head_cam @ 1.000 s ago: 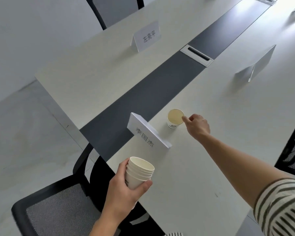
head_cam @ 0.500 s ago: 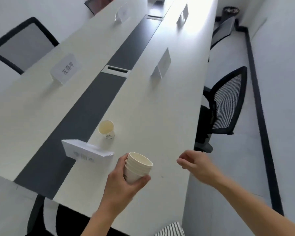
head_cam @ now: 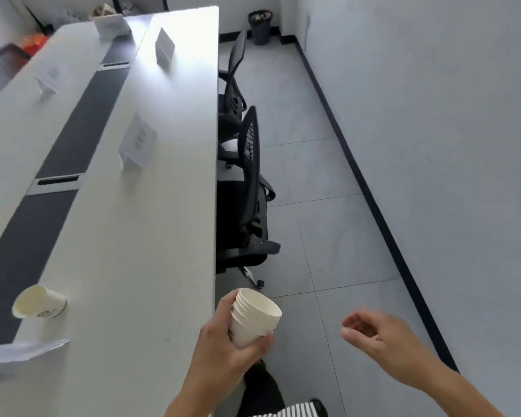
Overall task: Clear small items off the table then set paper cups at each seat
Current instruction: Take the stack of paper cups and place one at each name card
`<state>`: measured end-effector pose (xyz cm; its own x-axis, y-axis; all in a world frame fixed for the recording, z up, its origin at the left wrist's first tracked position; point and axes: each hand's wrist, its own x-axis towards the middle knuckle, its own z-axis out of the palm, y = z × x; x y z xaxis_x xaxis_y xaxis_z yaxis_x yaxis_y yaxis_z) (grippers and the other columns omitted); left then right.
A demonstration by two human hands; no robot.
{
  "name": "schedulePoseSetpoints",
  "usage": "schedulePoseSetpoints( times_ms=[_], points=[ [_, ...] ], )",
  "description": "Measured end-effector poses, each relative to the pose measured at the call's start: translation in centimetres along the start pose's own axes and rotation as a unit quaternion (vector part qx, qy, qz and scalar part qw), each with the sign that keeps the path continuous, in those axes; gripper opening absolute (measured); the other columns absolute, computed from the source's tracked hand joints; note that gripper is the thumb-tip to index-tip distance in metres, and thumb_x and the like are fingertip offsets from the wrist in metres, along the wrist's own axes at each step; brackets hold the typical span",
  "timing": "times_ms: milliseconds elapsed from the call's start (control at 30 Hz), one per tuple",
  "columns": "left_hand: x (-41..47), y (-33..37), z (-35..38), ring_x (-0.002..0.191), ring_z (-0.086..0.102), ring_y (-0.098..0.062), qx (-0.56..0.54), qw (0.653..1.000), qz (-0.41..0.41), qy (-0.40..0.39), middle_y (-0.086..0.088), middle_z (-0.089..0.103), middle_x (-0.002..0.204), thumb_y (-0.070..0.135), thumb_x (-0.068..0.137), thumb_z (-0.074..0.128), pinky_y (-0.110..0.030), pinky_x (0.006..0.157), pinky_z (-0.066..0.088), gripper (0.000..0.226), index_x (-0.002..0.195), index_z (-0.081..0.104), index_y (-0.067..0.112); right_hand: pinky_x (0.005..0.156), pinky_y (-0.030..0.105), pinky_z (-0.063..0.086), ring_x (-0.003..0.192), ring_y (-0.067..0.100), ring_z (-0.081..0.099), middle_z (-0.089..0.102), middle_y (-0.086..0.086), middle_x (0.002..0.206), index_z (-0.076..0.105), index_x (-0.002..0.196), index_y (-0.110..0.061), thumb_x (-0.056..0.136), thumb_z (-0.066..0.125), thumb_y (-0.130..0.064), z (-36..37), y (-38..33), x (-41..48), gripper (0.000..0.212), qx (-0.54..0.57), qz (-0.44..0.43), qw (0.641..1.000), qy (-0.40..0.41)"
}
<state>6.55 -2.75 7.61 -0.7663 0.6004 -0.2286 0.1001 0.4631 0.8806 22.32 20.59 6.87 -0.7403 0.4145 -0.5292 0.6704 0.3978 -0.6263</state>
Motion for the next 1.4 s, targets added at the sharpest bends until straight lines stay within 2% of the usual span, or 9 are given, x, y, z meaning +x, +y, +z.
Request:
schedulePoseSetpoints(
  times_ms=[167, 333, 467, 600, 733, 900, 1033, 1233, 1400],
  points=[
    [6.5, 2.6, 3.6, 0.089, 0.065, -0.01, 0.022, 0.999, 0.001, -0.042, 0.012, 0.067, 0.099, 0.046, 0.058, 0.083, -0.027, 0.077, 0.056, 0.07, 0.12, 0.051, 0.041, 0.08, 0.024, 0.055, 0.085, -0.003, 0.067, 0.073, -0.015, 0.086, 0.069, 0.092, -0.035, 0.084, 0.067, -0.045, -5.0, 2.8, 3.0, 0.013, 0.02, 0.04, 0.999, 0.019],
    [16.3, 5.7, 7.1, 0.089, 0.065, -0.009, 0.014, 0.996, 0.011, -0.085, 0.014, 0.067, 0.099, 0.043, 0.059, 0.082, -0.029, 0.077, 0.058, 0.066, 0.117, 0.05, 0.046, 0.082, 0.02, 0.053, 0.088, -0.001, 0.066, 0.07, -0.015, 0.091, 0.065, 0.103, -0.034, 0.087, 0.063, -0.047, -11.0, 2.9, 9.7, 0.02, 0.009, 0.055, 0.998, 0.017],
    [26.1, 10.1, 9.1, 0.085, 0.066, -0.011, 0.021, 0.991, 0.029, -0.127, 0.008, 0.067, 0.097, 0.047, 0.059, 0.082, -0.034, 0.076, 0.06, 0.067, 0.118, 0.05, 0.045, 0.084, 0.021, 0.052, 0.088, -0.002, 0.064, 0.067, -0.016, 0.099, 0.062, 0.112, -0.037, 0.087, 0.059, -0.053, -17.8, 1.7, 15.3, 0.03, -0.021, 0.066, 0.997, 0.035],
    [35.3, 15.5, 10.1, 0.088, 0.064, -0.01, 0.059, 0.985, 0.07, -0.149, 0.01, 0.064, 0.101, 0.054, 0.057, 0.081, -0.029, 0.078, 0.058, 0.077, 0.125, 0.045, 0.042, 0.084, 0.022, 0.053, 0.09, -0.002, 0.064, 0.067, -0.019, 0.099, 0.059, 0.11, -0.041, 0.087, 0.059, -0.054, -24.9, -0.1, 19.9, 0.026, 0.006, 0.063, 0.992, 0.106],
    [42.8, 19.4, 11.0, 0.089, 0.064, -0.008, 0.066, 0.983, 0.083, -0.152, 0.013, 0.064, 0.102, 0.055, 0.057, 0.08, -0.028, 0.079, 0.058, 0.078, 0.125, 0.044, 0.045, 0.086, 0.025, 0.054, 0.091, -0.001, 0.066, 0.069, -0.02, 0.095, 0.06, 0.107, -0.043, 0.085, 0.06, -0.055, -30.1, -0.6, 24.8, 0.025, 0.027, 0.07, 0.989, 0.127],
    [52.0, 20.6, 12.5, 0.086, 0.064, -0.008, 0.068, 0.989, 0.056, -0.118, 0.01, 0.066, 0.097, 0.051, 0.058, 0.082, -0.028, 0.078, 0.057, 0.073, 0.121, 0.046, 0.045, 0.087, 0.023, 0.053, 0.092, -0.001, 0.065, 0.067, -0.021, 0.098, 0.055, 0.103, -0.049, 0.086, 0.057, -0.057, -36.4, -0.3, 34.2, 0.02, -0.007, 0.065, 0.996, 0.062],
    [59.1, 22.5, 13.3, 0.086, 0.064, -0.007, 0.06, 0.995, 0.032, -0.067, 0.011, 0.067, 0.095, 0.049, 0.058, 0.083, -0.03, 0.079, 0.057, 0.069, 0.118, 0.048, 0.046, 0.087, 0.024, 0.053, 0.092, 0.001, 0.065, 0.066, -0.02, 0.1, 0.051, 0.106, -0.049, 0.086, 0.056, -0.058, -42.9, -1.2, 43.9, 0.023, -0.041, 0.029, 0.998, 0.028],
    [66.9, 25.9, 11.3, 0.088, 0.063, -0.011, 0.036, 0.999, -0.005, 0.032, 0.016, 0.064, 0.098, 0.047, 0.06, 0.083, -0.031, 0.076, 0.058, 0.069, 0.12, 0.048, 0.046, 0.088, 0.025, 0.052, 0.094, 0.002, 0.064, 0.067, -0.016, 0.106, 0.059, 0.119, -0.035, 0.088, 0.057, -0.054, -51.2, -8.6, 58.1, 0.036, -0.127, -0.068, 0.989, -0.024],
    [71.1, 25.1, 8.6, 0.087, 0.065, -0.014, -0.003, 0.99, -0.059, 0.127, 0.009, 0.067, 0.098, 0.042, 0.06, 0.084, -0.037, 0.079, 0.058, 0.067, 0.118, 0.05, 0.045, 0.083, 0.02, 0.052, 0.093, 0.0, 0.064, 0.067, -0.017, 0.102, 0.061, 0.119, -0.032, 0.088, 0.058, -0.051, -52.8, -16.9, 67.2, 0.036, -0.139, -0.171, 0.973, -0.063]
  ],
)
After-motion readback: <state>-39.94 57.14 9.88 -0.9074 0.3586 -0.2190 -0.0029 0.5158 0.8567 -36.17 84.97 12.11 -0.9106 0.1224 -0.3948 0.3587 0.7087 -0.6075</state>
